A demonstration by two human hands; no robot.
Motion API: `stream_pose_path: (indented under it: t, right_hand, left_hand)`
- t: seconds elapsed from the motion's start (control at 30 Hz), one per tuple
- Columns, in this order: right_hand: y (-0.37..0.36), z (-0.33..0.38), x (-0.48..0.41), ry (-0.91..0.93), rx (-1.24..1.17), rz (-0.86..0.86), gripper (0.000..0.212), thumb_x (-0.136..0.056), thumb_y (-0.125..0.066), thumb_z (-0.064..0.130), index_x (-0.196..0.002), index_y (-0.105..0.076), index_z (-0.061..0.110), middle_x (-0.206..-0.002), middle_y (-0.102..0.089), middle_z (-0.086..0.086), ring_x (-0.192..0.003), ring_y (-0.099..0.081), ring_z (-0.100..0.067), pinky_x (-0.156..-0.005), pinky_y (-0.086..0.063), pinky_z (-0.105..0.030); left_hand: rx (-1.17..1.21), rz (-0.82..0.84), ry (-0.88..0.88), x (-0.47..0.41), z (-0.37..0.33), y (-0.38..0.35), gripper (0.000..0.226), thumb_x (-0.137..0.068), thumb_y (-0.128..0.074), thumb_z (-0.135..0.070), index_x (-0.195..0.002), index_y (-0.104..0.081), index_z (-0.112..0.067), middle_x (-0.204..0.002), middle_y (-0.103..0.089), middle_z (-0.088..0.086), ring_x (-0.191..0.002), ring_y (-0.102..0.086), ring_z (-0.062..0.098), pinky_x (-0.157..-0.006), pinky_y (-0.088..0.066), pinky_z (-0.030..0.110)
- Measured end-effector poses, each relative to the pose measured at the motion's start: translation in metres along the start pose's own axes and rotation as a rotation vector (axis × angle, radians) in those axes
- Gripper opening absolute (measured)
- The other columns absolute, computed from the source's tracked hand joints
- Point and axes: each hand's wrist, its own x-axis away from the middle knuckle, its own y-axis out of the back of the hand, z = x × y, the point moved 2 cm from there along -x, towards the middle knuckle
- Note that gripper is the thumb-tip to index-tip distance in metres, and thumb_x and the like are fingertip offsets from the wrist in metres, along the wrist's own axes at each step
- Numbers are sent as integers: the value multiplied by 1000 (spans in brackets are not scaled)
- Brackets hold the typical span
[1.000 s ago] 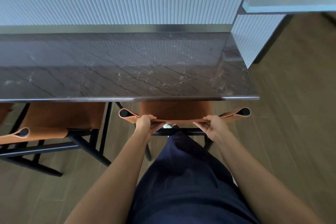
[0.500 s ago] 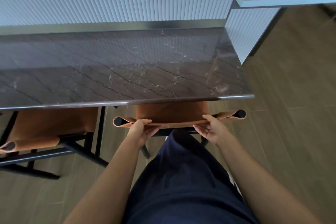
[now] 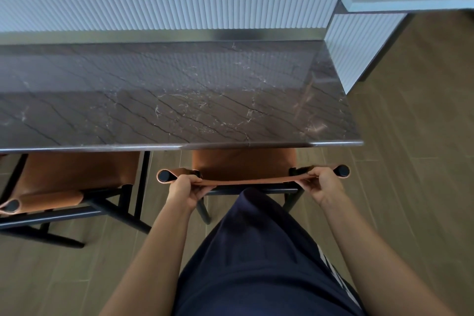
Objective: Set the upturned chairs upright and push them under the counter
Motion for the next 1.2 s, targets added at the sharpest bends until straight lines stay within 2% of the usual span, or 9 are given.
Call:
stream_pose_path:
  t: [0.1,0.2,0.53,0.7,0.83,0.93,1.0,1.1,1.2]
  right_hand:
    - [2,-6,2,-5,6,-4,14,-88,-45,-10,-86,-50,2,-86,-56,-18,-79,-61,-31,-59,-54,-42]
    - [1,-10,4,-7,3,11,15,-89,-44,-11,-83,-49,2,-82,-55,-18,-77,-61,-30,-59,-52,-42]
    - [-1,-3,-7,24,1,-10,14,-85,-47,-12,-84,-52,1,-84,-56,-18,-78,-62,-29,-54,-54,-40]
    - [1,-5,-10,30,-15,-18,14,-85,-47,-13,-88,-52,0,-87,-57,-19,-79,-63,-29,-57,-56,-41]
    - [1,-5,-13,26,-4,-19,15,-85,-47,-13,-89,-52,1,-87,-57,-19,-79,-63,-29,-74,-58,-48]
    - [1,-5,-12,22,-10,-5,16,-85,-47,-14,-89,-51,1,-92,-57,-21,-82,-63,-30,-63,-56,-44]
    - [1,-4,-12,16,-26,8,17,-86,-46,-15,-89,-51,1,-94,-56,-21,-83,-62,-31,-67,-56,-47]
    - [-1,-2,-10,7,-37,14,18,-86,-45,-17,-89,-50,1,-96,-55,-22,-84,-61,-33,-76,-55,-52]
    - [-1,-1,-6,-11,-49,33,18,-88,-47,-16,-88,-51,1,-96,-56,-21,-84,-61,-33,-76,-55,-52]
  left_hand:
    - [10,-7,-6,1,-1,6,24,-87,-37,15,-105,-49,7,-91,-60,23,-81,-63,39,-76,-53,47]
    - [13,-24,-14,2,-2,10,17,-87,-38,16,-90,-48,3,-89,-60,23,-79,-62,38,-74,-52,47]
    - [32,-22,9,-3,-9,-1,17,-87,-37,15,-92,-49,4,-92,-59,25,-85,-62,42,-82,-51,48]
    - [3,-43,38,-6,-9,-2,16,-88,-39,14,-94,-51,5,-93,-61,25,-82,-64,40,-76,-52,45]
    - [9,-31,41,-5,-9,-3,17,-87,-39,14,-94,-51,5,-92,-60,25,-81,-63,40,-73,-52,45]
    - [22,-7,49,-4,-10,-1,19,-88,-40,14,-100,-51,6,-99,-60,26,-93,-63,43,-75,-52,45]
    - [28,9,52,-2,-10,-1,22,-88,-40,14,-106,-50,6,-108,-59,26,-102,-62,44,-75,-53,45]
    - [47,21,60,2,-12,1,16,-89,-43,13,-98,-52,3,-112,-58,25,-108,-60,44,-72,-56,45]
    - [97,41,62,10,-11,-2,4,-93,-53,3,-90,-54,2,-99,-62,22,-97,-63,42,-67,-60,47]
